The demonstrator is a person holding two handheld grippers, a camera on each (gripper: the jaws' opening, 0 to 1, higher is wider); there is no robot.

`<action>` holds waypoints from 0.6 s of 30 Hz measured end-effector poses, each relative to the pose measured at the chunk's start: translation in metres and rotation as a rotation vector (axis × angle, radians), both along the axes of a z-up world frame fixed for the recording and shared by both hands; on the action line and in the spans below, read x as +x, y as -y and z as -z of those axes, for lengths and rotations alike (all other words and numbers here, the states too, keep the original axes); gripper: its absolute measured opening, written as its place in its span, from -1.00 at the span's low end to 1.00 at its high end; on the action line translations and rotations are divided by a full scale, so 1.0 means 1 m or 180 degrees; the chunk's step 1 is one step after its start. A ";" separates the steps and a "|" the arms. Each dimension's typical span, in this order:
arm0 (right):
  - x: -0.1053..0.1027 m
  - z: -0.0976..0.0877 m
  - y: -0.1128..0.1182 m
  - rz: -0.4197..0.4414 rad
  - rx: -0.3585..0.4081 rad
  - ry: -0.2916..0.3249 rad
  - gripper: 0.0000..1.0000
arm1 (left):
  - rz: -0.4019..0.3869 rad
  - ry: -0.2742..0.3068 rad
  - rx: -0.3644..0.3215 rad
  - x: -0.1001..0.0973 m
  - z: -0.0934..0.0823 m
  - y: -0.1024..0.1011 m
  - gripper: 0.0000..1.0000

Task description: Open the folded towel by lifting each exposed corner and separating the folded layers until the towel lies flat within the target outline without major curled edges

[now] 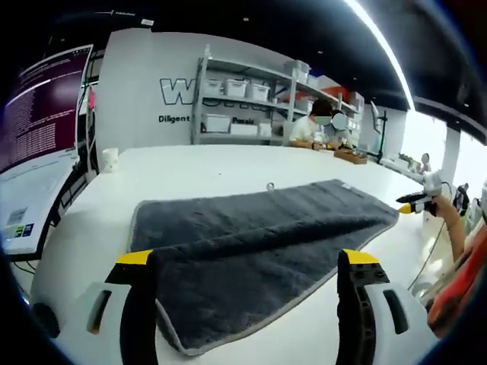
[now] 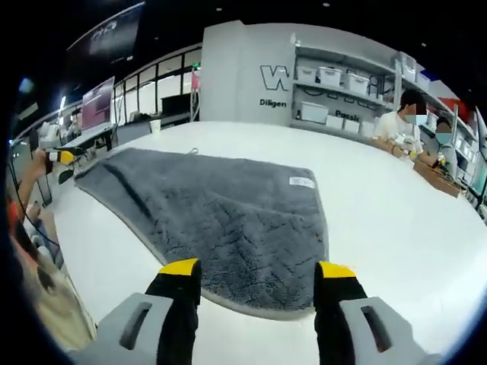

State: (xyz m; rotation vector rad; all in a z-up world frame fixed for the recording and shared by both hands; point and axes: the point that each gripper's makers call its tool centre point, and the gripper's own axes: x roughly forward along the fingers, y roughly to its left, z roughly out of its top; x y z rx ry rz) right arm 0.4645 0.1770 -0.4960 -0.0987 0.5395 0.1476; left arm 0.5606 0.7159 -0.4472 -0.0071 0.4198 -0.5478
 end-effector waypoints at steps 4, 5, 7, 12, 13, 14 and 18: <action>0.001 0.003 0.000 0.0003 -0.0057 -0.0036 0.59 | -0.0011 -0.0102 -0.0013 -0.003 0.012 0.006 0.90; 0.002 0.003 -0.002 -0.0026 -0.0031 -0.0029 0.64 | -0.0003 -0.0146 0.0003 -0.004 0.016 0.007 0.90; 0.002 0.003 -0.005 -0.0058 0.0002 -0.0017 0.73 | -0.0018 -0.0188 0.0026 -0.005 0.021 0.007 0.88; 0.001 0.003 -0.002 -0.0008 -0.0026 -0.0013 0.92 | -0.0212 -0.0200 0.0154 -0.010 0.025 -0.008 0.83; 0.001 0.003 -0.001 0.0010 -0.0022 -0.0007 0.97 | -0.0248 -0.0209 0.0180 -0.011 0.026 -0.011 0.83; 0.001 0.002 0.000 0.0020 -0.0014 -0.0001 0.98 | -0.0304 -0.0226 0.0185 -0.014 0.028 -0.016 0.82; 0.002 0.002 0.005 0.0077 0.0018 0.0018 0.98 | -0.0453 -0.0282 0.0129 -0.021 0.034 -0.029 0.77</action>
